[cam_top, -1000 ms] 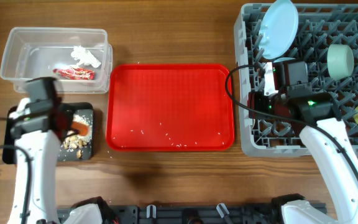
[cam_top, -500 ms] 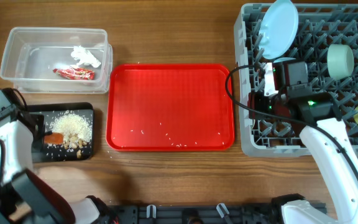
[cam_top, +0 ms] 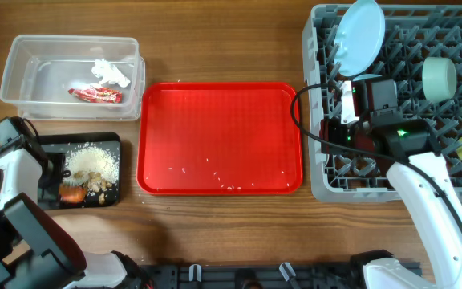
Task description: Sort waste into correct bins and load items into the dishwasher rack
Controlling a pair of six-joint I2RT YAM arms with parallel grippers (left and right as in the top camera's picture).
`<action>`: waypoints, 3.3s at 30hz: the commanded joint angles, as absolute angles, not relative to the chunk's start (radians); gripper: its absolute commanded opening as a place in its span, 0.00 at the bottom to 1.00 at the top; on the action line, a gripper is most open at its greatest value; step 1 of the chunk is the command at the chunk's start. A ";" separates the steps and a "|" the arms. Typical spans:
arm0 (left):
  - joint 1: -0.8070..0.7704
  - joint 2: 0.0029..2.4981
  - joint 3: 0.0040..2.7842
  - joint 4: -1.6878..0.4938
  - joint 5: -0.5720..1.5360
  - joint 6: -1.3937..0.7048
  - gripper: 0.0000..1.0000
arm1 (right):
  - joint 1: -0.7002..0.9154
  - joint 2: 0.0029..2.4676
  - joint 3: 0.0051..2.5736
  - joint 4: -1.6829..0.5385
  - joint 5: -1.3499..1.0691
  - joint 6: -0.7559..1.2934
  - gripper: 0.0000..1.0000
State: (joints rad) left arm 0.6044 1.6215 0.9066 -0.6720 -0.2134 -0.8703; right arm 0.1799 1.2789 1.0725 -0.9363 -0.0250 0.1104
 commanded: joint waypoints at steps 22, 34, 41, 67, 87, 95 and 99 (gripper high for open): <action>-0.088 1.375 0.956 -0.772 0.154 -0.313 0.94 | 0.182 1.289 1.092 -0.720 -0.263 0.164 0.81; -0.122 1.280 0.993 -1.125 0.086 -0.319 0.90 | 0.096 1.286 1.091 -1.024 -0.187 0.163 1.00; -0.123 0.974 0.955 -1.079 -0.002 -0.331 1.00 | 0.098 0.982 0.935 -0.862 -0.171 0.159 1.00; -0.122 0.412 0.825 -0.982 -0.039 -0.332 1.00 | 0.098 0.467 0.677 -0.772 -0.161 0.220 1.00; -0.122 0.412 0.825 -1.015 -0.039 -0.332 1.00 | 0.098 0.295 0.590 -0.760 -0.073 0.183 1.00; -0.122 0.412 0.825 -1.015 -0.039 -0.332 1.00 | 0.097 0.044 0.321 -0.408 0.001 0.183 1.00; -0.122 0.412 0.825 -1.015 -0.039 -0.332 1.00 | 0.097 0.004 0.160 -0.151 0.004 0.184 1.00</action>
